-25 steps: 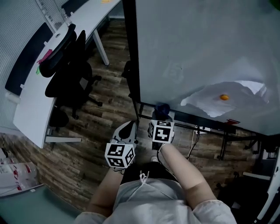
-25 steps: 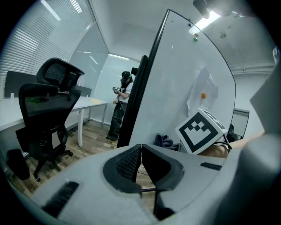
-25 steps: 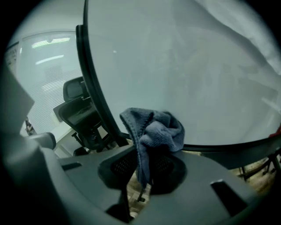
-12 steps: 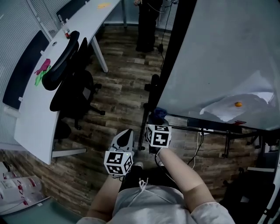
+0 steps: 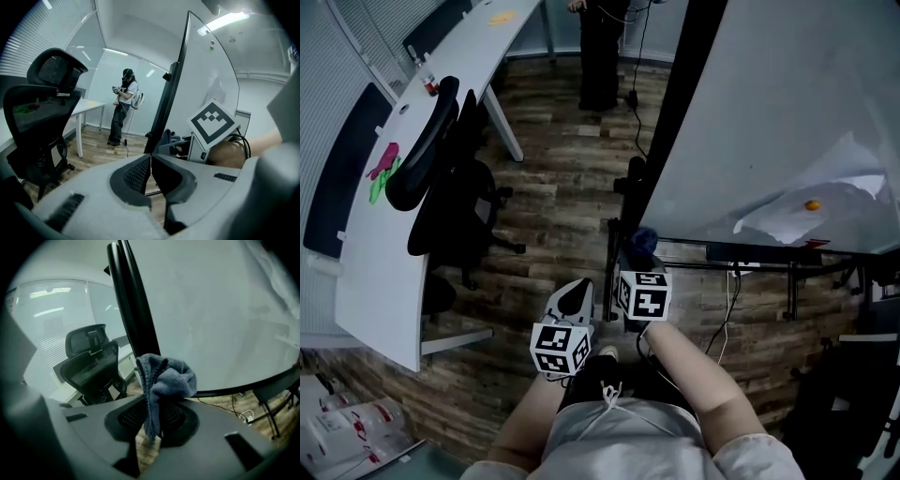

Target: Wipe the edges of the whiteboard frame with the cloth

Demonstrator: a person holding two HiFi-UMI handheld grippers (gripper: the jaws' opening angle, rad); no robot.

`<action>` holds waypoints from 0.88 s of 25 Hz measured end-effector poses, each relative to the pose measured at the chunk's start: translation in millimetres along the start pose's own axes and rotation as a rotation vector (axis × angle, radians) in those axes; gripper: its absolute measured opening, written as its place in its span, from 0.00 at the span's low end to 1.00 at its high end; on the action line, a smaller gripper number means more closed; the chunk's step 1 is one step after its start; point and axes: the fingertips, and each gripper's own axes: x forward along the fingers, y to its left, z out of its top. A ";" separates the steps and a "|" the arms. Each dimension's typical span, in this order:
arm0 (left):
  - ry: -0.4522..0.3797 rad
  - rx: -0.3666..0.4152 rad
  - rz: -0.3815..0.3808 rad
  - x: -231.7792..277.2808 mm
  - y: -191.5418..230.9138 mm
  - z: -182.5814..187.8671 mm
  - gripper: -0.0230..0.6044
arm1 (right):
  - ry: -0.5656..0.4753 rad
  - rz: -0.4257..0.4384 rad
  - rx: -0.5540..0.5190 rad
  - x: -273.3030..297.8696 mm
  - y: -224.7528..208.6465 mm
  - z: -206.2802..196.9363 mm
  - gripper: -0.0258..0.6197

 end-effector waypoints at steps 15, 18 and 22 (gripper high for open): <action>-0.072 0.090 -0.176 3.5 -110.6 61.0 0.07 | -0.149 0.037 -0.090 -144.0 -38.8 11.6 0.14; -0.123 0.161 -0.196 -0.1 -142.5 85.8 0.07 | -0.220 0.043 -0.132 -174.7 -49.4 31.4 0.14; -0.194 0.196 -0.193 -10.4 -176.8 113.8 0.07 | -0.334 0.020 -0.176 -215.1 -67.0 56.3 0.14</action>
